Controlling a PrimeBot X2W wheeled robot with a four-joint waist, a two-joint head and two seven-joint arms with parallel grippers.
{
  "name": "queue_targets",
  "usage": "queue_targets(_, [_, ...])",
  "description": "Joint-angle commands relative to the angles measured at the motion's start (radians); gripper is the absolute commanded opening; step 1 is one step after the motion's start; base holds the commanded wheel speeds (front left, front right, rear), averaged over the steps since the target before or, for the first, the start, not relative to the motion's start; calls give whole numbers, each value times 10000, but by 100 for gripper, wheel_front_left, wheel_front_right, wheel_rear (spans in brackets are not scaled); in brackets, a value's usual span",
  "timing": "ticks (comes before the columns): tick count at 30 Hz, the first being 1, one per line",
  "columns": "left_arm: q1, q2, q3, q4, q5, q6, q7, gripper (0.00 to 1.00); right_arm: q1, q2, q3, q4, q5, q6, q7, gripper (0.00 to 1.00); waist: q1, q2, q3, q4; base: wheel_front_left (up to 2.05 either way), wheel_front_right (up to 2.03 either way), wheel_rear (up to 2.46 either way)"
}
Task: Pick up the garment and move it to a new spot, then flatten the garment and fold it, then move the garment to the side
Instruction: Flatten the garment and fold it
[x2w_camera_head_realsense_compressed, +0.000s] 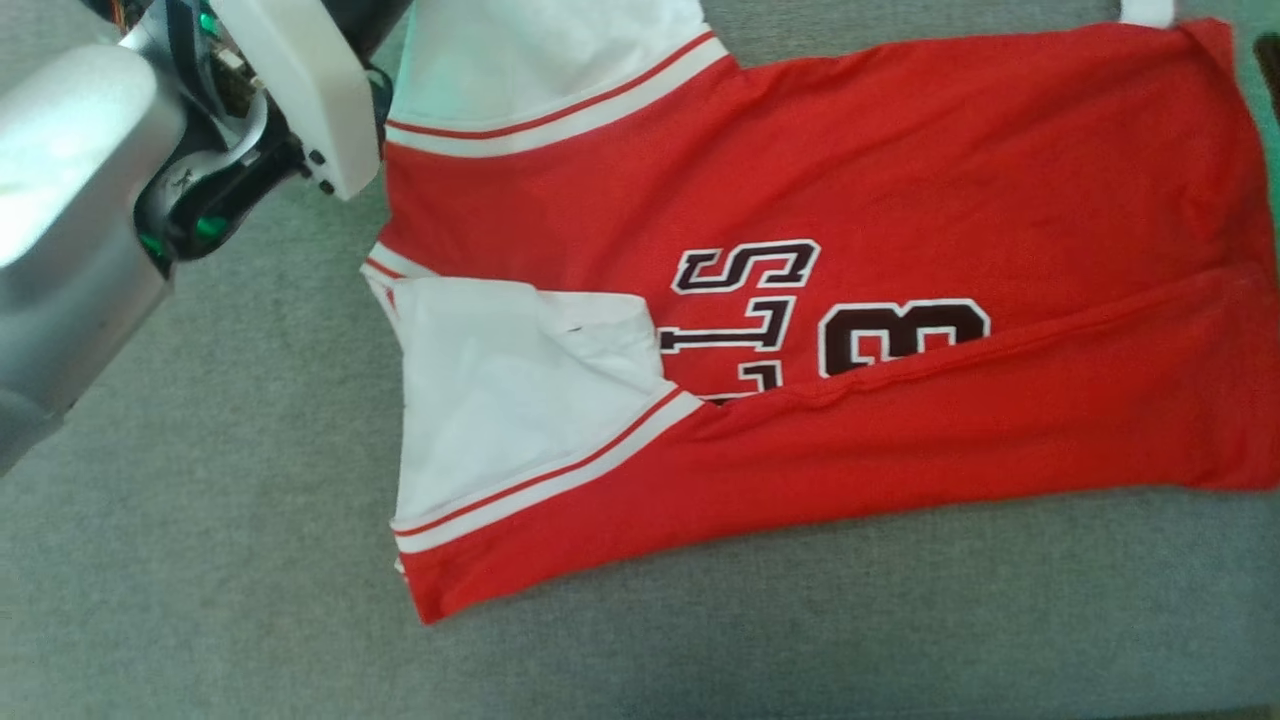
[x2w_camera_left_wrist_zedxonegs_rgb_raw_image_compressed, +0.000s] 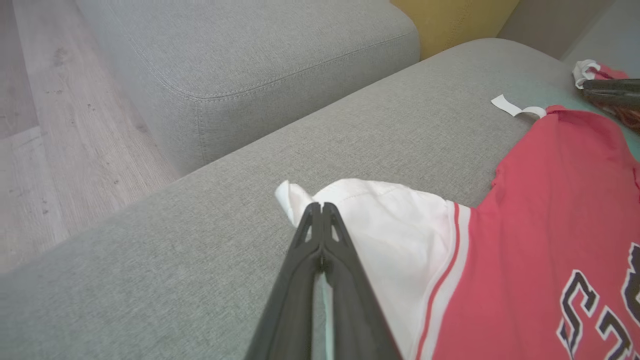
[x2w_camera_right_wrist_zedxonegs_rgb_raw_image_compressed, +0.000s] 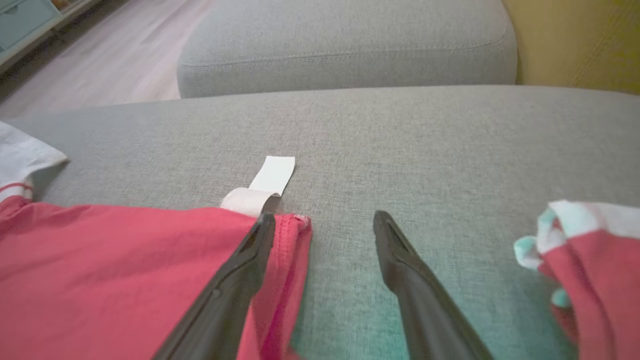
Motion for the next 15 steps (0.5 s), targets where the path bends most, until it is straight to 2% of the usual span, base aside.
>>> queue_targets(1, [-579,344,301,-90,-82,16,-137,0,-96,-144,123,22,1,-9,316,100,-1,0,4,106,0,0,0])
queue_targets(5, [-771,165,-41,48,-204,16,-383,0,-815,-25,570,614,215,-9,912,100,-1,0,29,339,0,0,0])
queue_targets(6, [-815,127,-119,90,-234,16,-440,0,-935,-42,723,732,243,-9,1036,97,-1,0,27,383,0,0,0])
queue_targets(7, [-851,94,-190,132,-269,15,-494,0,-1038,-58,859,865,285,-9,1161,81,-1,0,23,416,0,0,0])
queue_targets(8, [-884,65,-258,170,-305,15,-539,0,-1127,-75,988,979,325,-9,1280,49,-1,0,17,446,0,0,0])
queue_targets(10, [-950,14,-380,243,-364,15,-624,0,-1288,-132,1159,1177,386,-9,1380,0,-1,0,4,502,0,0,0])
queue_targets(15, [-1144,-46,-583,487,-346,15,-1020,0,-1762,-347,1424,1374,376,-9,896,0,-1,0,1,558,0,0,0])
